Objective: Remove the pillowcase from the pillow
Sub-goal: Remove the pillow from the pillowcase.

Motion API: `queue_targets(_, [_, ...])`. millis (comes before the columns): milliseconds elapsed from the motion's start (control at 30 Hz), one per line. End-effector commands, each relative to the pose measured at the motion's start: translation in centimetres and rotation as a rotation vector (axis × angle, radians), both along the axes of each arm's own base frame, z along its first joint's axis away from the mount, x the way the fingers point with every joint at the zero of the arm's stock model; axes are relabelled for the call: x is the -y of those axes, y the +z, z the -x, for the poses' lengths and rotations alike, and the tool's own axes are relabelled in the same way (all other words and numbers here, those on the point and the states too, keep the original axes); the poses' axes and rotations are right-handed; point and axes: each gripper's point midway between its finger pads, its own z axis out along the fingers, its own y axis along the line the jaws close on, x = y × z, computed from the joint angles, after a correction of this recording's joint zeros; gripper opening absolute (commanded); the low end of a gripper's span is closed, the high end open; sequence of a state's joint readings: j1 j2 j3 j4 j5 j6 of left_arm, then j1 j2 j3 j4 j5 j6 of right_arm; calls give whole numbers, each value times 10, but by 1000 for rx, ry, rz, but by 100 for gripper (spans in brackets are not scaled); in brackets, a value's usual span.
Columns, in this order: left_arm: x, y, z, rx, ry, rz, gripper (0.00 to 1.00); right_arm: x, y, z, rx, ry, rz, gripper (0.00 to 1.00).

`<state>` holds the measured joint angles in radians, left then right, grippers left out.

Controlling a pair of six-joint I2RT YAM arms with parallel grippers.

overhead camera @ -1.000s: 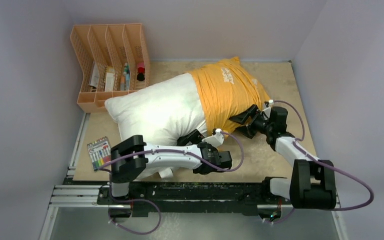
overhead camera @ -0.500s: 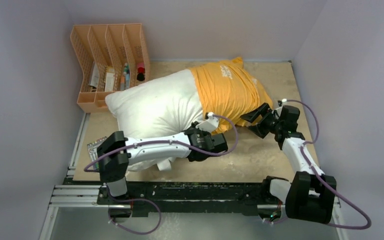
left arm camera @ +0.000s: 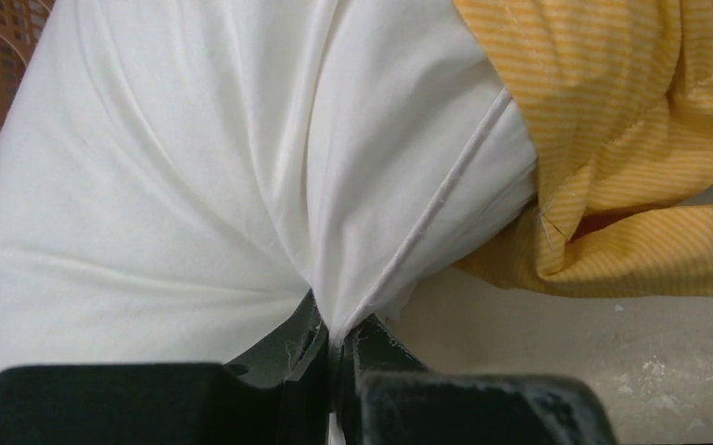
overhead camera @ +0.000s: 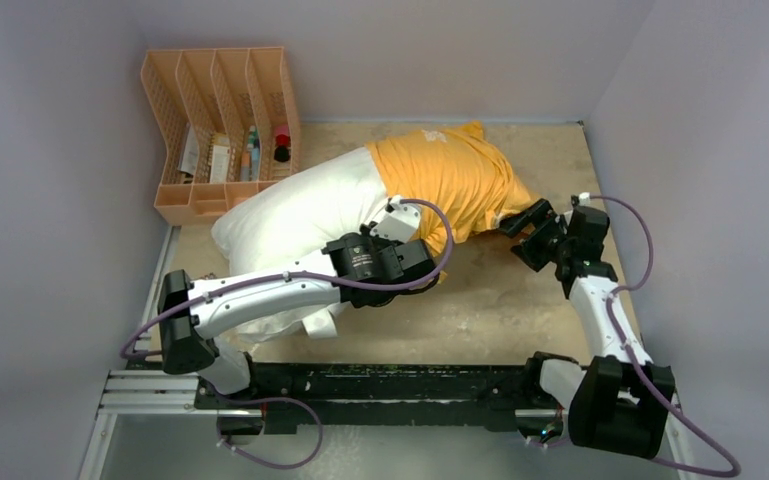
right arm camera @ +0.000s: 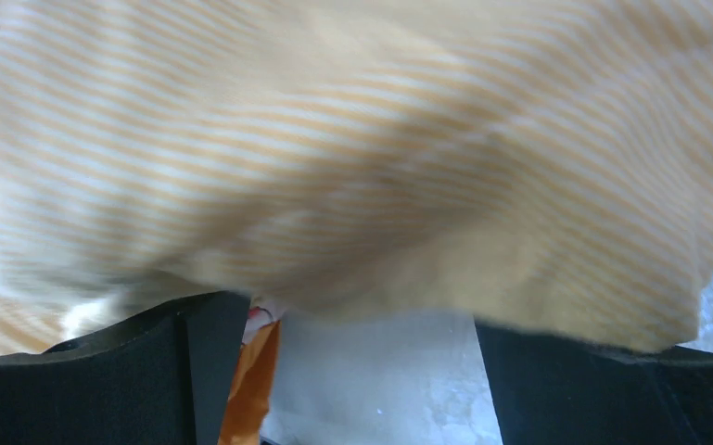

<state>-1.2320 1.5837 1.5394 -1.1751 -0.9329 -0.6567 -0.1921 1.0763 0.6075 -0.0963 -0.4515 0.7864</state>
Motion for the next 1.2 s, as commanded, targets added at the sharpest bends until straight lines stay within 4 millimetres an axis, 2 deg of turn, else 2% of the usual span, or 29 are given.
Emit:
queue_targets(0, [-22, 35, 1, 88, 55, 87, 0, -6, 83, -24, 298, 46, -8, 88])
queue_targets(67, [-25, 38, 1, 95, 65, 97, 0, -13, 100, -20, 355, 87, -18, 88])
queue_targets(167, [-23, 39, 1, 98, 62, 107, 0, -22, 112, -10, 395, 136, -27, 88])
queue_targets(267, [-23, 43, 2, 96, 59, 120, 0, -17, 114, -11, 414, 100, -18, 84])
queue_targets(367, [-26, 45, 3, 93, 58, 128, 0, -23, 125, -16, 455, 151, -38, 82])
queue_targets(467, [-29, 46, 6, 87, 56, 145, 0, -31, 123, -22, 411, 173, -134, 82])
queue_targets(567, [-29, 47, 6, 86, 58, 150, 0, -36, 128, -29, 437, 170, -229, 85])
queue_targets(667, [-27, 47, 6, 85, 57, 161, 0, -42, 134, -24, 476, 159, -357, 86])
queue_targets(800, [-25, 48, 4, 97, 59, 164, 0, -47, 131, -11, 417, 129, -431, 87])
queue_targets(933, [-28, 56, -1, 128, 83, 173, 0, -40, 104, 8, 253, -35, -465, 86])
queue_targets(1067, [-28, 59, -4, 129, 91, 197, 0, -38, 109, 24, 274, -111, -497, 85])
queue_targets(1167, [-25, 58, -3, 118, 78, 209, 0, -38, 108, 24, 275, -120, -510, 87])
